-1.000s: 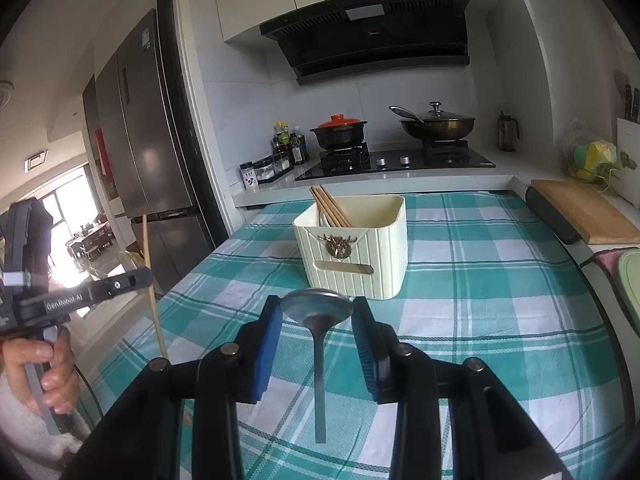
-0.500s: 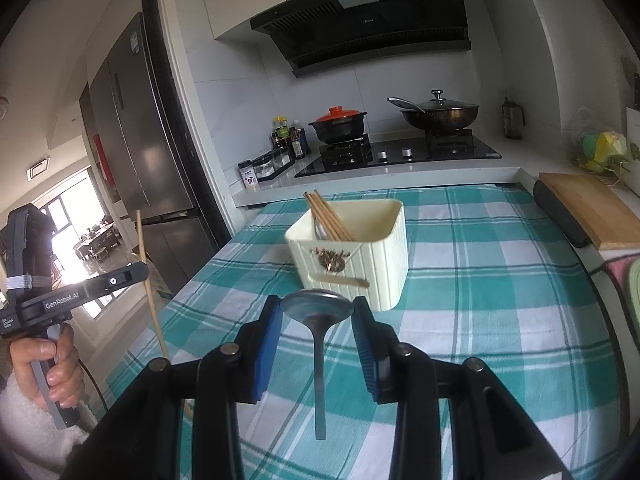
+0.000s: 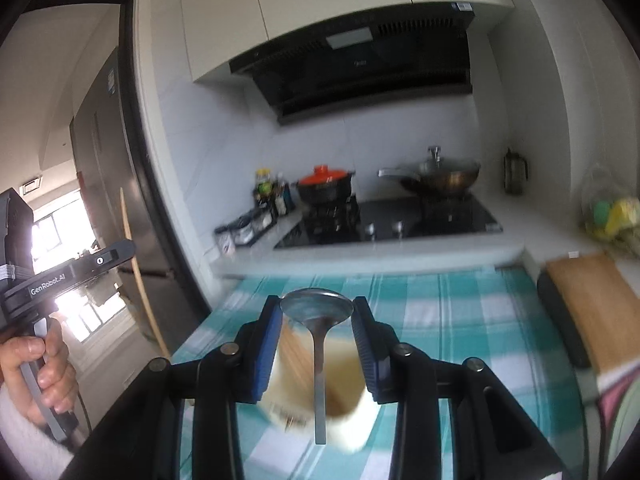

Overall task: Organize utensils
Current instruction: 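Lift the chopstick and spoon upright and carry them over the cream holder, then lower the chopstick and spoon into the holder and open both grippers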

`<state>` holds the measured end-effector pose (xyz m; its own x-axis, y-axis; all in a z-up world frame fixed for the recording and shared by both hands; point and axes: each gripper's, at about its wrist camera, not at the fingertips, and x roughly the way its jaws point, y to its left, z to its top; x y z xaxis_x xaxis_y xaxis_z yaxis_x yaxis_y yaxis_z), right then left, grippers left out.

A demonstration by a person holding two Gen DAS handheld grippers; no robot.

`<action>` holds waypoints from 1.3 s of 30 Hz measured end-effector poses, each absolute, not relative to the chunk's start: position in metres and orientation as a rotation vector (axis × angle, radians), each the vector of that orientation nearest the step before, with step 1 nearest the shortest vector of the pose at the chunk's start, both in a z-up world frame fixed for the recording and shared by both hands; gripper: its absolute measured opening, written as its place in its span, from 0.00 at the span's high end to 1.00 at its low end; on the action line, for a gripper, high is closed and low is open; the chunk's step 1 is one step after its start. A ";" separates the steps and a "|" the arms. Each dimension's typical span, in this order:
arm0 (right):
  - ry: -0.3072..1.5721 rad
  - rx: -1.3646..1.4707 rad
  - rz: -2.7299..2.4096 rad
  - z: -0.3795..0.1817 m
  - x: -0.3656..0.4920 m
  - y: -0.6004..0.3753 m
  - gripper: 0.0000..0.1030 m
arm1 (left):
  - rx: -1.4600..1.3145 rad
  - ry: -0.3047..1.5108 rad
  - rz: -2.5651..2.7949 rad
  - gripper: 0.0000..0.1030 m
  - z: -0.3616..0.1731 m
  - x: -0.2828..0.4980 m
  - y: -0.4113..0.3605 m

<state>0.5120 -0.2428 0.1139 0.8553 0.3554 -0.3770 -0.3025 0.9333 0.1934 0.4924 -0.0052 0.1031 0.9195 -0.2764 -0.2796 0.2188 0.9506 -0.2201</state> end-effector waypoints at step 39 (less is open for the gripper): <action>0.513 -0.076 0.218 0.101 0.434 -0.233 0.19 | 0.179 0.420 0.064 0.00 0.042 0.386 -0.034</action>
<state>0.4335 -0.2328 0.1005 0.8485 0.1882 -0.4945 -0.2259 0.9740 -0.0170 0.3857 -0.0338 0.0423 0.9113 0.0991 -0.3996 -0.0254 0.9823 0.1856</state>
